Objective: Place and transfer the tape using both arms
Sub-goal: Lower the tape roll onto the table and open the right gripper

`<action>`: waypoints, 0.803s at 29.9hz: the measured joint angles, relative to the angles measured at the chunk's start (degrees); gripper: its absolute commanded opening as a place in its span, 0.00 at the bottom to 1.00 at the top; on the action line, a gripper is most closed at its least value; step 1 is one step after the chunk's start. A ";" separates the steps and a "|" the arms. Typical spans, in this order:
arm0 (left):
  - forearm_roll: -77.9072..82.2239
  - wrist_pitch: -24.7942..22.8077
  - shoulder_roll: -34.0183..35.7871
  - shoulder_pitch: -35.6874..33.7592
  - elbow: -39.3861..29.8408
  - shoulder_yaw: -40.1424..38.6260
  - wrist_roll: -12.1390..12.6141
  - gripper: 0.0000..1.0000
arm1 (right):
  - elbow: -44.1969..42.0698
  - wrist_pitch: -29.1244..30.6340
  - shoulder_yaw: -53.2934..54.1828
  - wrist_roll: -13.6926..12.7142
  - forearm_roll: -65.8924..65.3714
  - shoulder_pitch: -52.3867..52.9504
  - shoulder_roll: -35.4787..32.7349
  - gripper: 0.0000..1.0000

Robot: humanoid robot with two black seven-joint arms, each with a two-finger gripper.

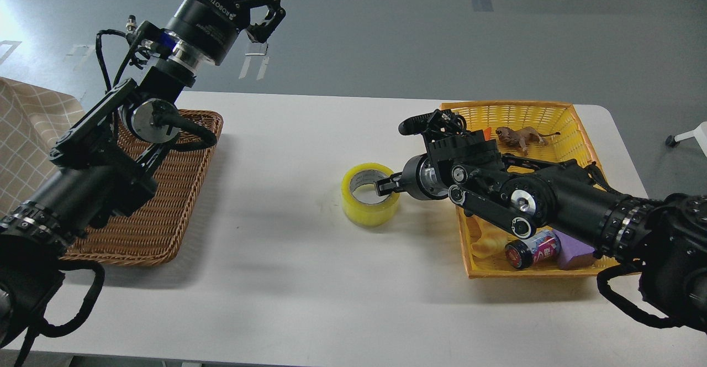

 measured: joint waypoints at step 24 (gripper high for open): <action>0.06 0.00 0.08 -0.03 0.00 0.09 0.00 0.98 | 2.73 0.00 3.88 0.10 0.69 3.29 -0.13 0.94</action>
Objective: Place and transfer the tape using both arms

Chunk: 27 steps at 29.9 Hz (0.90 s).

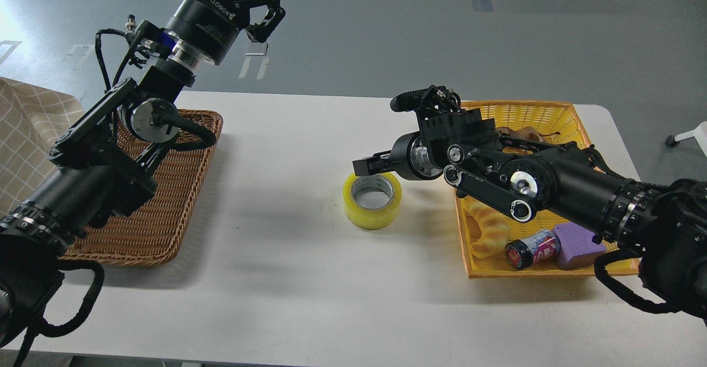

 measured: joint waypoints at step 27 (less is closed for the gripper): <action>0.71 0.00 0.49 0.25 0.45 0.27 0.18 0.98 | 16.75 0.00 44.45 3.75 1.22 -12.81 -17.21 1.00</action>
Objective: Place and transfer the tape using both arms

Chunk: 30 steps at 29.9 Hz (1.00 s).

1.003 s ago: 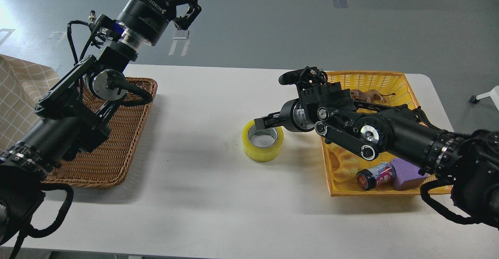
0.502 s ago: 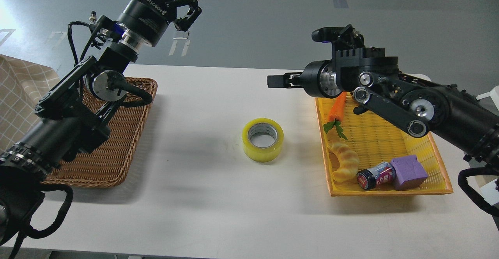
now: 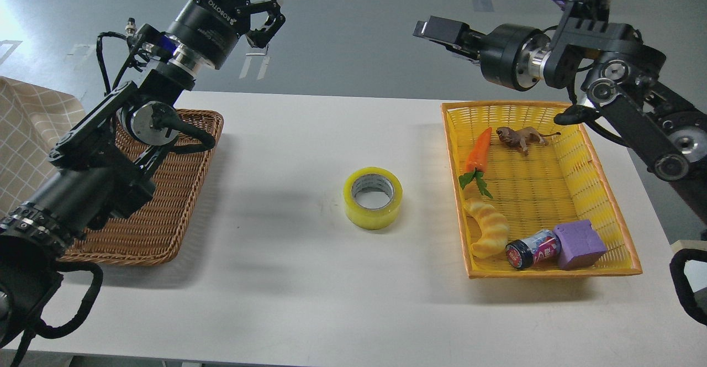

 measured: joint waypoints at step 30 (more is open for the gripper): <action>0.09 0.00 1.01 -0.56 -0.53 0.08 0.15 0.98 | -9.73 -0.02 31.19 1.88 57.28 -10.40 1.61 1.00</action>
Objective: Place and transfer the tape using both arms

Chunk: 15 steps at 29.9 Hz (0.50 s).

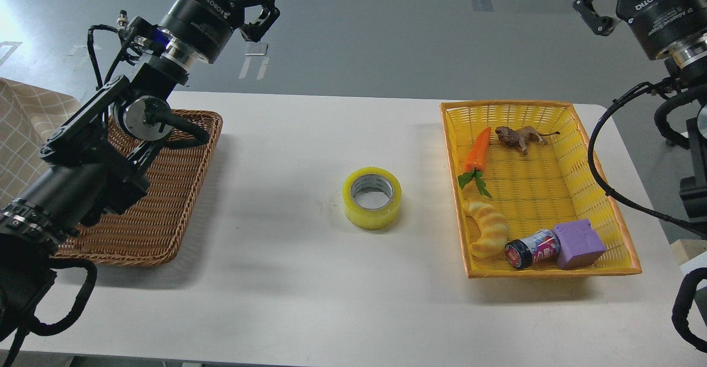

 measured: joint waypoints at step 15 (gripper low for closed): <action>-0.09 0.00 2.39 0.12 0.07 -0.26 0.21 0.98 | -0.21 0.03 -0.05 -2.45 12.54 -0.85 5.61 1.00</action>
